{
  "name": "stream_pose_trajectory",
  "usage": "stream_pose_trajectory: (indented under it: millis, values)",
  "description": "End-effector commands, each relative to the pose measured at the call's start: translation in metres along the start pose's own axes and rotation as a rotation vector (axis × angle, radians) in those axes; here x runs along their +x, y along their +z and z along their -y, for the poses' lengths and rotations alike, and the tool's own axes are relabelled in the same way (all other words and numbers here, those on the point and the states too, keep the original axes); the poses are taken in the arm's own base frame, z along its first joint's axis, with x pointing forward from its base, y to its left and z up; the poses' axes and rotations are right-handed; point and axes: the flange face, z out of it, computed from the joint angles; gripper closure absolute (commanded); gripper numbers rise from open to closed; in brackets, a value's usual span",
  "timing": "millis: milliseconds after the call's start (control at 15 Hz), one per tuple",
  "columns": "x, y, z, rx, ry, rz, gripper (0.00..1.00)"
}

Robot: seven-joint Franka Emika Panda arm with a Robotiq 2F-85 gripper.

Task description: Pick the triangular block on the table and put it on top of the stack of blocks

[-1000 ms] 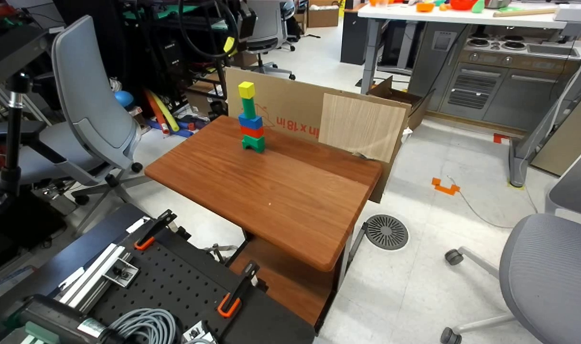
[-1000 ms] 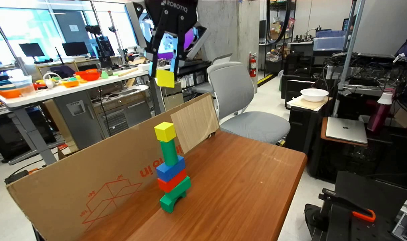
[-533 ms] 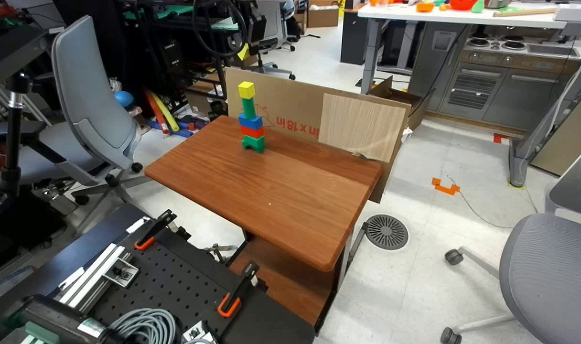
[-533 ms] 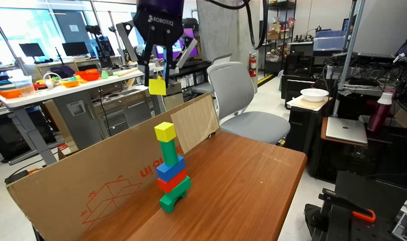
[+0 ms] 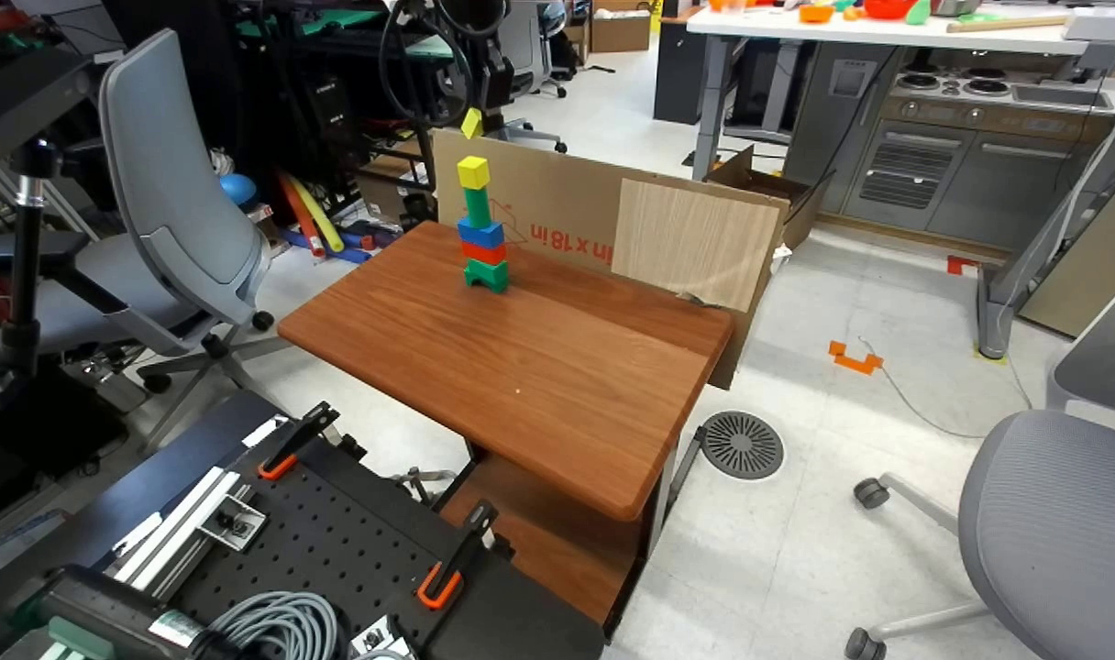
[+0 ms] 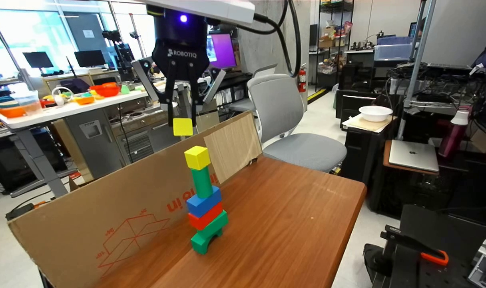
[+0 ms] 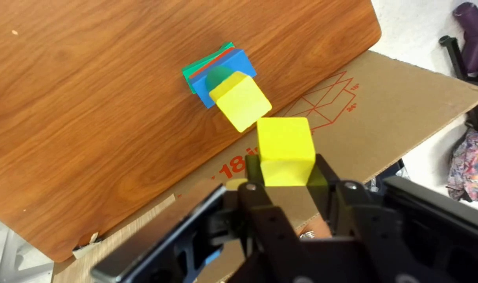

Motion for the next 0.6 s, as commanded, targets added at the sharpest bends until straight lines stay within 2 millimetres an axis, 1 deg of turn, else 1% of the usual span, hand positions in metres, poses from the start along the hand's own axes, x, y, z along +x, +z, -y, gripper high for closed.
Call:
stream_pose_trajectory:
  millis: [0,267,533]
  values:
    - [0.0063,0.0057,0.0056,-0.045,0.027,0.033,0.92]
    - [0.0056,0.0115,0.0029,-0.088,0.046,0.043,0.92]
    - [-0.0001,0.0148,0.0012,-0.16,0.053,0.047,0.92]
